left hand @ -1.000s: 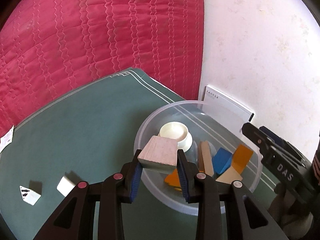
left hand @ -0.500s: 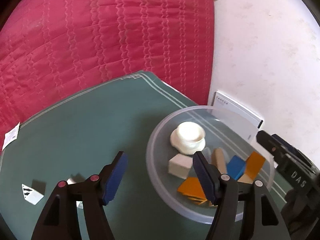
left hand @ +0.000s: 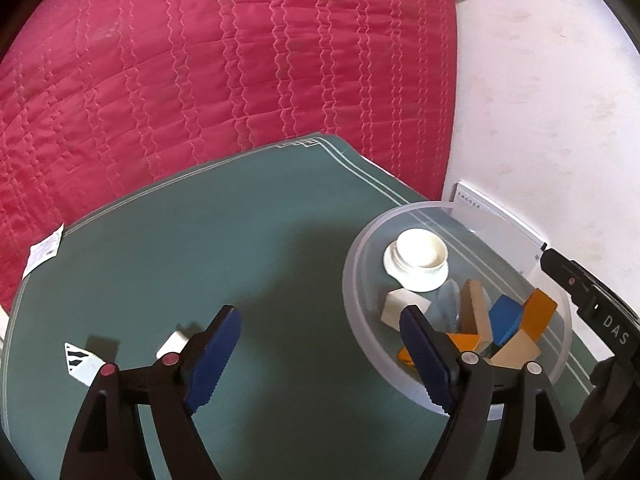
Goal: Organize rigid objects
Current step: 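Move the left gripper over the white striped triangle on the table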
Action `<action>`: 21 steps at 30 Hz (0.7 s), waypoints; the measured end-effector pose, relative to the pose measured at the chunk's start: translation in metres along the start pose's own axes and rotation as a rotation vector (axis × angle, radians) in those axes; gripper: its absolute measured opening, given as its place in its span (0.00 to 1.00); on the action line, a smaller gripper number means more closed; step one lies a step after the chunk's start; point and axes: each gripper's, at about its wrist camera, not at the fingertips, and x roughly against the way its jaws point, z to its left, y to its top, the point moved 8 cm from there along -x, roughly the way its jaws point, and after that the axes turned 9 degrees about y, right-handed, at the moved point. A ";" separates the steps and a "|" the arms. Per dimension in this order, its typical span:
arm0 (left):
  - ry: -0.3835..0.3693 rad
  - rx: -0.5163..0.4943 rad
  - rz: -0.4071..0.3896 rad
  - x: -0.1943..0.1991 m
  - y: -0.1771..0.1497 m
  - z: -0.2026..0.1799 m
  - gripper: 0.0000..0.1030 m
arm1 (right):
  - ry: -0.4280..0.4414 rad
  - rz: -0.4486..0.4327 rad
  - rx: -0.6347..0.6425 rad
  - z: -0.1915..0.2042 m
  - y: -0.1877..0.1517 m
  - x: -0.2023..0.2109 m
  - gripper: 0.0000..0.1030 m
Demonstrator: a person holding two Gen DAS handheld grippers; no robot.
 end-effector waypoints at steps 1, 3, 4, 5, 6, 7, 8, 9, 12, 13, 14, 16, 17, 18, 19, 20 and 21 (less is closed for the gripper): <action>0.005 0.004 -0.001 0.001 -0.001 0.003 0.83 | -0.002 0.001 0.001 0.000 0.000 0.000 0.57; 0.014 0.013 -0.001 0.002 -0.002 0.009 0.83 | -0.005 0.002 0.004 0.000 -0.001 0.000 0.57; 0.020 0.019 -0.001 0.002 -0.003 0.013 0.83 | -0.006 0.003 0.006 0.000 -0.001 -0.001 0.57; 0.025 0.023 -0.001 0.003 -0.004 0.017 0.83 | -0.007 0.005 0.008 0.001 -0.001 -0.002 0.57; 0.034 0.030 -0.003 0.004 -0.005 0.023 0.83 | -0.008 0.005 0.010 0.001 -0.001 -0.002 0.57; 0.042 0.035 -0.003 0.004 -0.005 0.027 0.83 | -0.009 0.006 0.011 0.001 0.000 -0.002 0.57; 0.048 0.039 -0.004 0.005 -0.006 0.031 0.83 | -0.011 0.005 0.011 0.001 0.000 -0.002 0.57; 0.059 0.046 -0.005 0.006 -0.008 0.039 0.83 | -0.011 0.005 0.011 0.001 0.000 -0.002 0.57; 0.088 0.066 0.000 0.008 -0.013 0.057 0.84 | -0.012 0.007 0.011 0.001 0.000 -0.002 0.57; 0.100 0.075 0.003 0.008 -0.015 0.064 0.85 | -0.013 0.009 0.010 0.001 -0.001 -0.002 0.57; 0.108 0.082 0.006 0.008 -0.017 0.070 0.85 | -0.016 0.009 0.009 0.000 0.000 -0.002 0.57; 0.130 0.106 0.013 0.008 -0.022 0.084 0.85 | -0.016 0.009 0.011 0.000 0.000 -0.002 0.57; 0.141 0.123 0.017 0.008 -0.025 0.093 0.85 | -0.016 0.010 0.011 0.000 0.000 -0.002 0.57; 0.148 0.131 0.020 0.008 -0.026 0.099 0.85 | -0.017 0.010 0.011 0.000 0.000 -0.002 0.57; 0.161 0.144 0.025 0.008 -0.029 0.108 0.85 | -0.019 0.009 0.012 -0.001 0.000 -0.001 0.57; 0.175 0.157 0.029 0.008 -0.032 0.116 0.86 | -0.021 0.008 0.015 -0.001 0.000 -0.001 0.57; 0.185 0.166 0.032 0.009 -0.034 0.123 0.86 | -0.023 0.007 0.017 -0.002 0.000 -0.001 0.57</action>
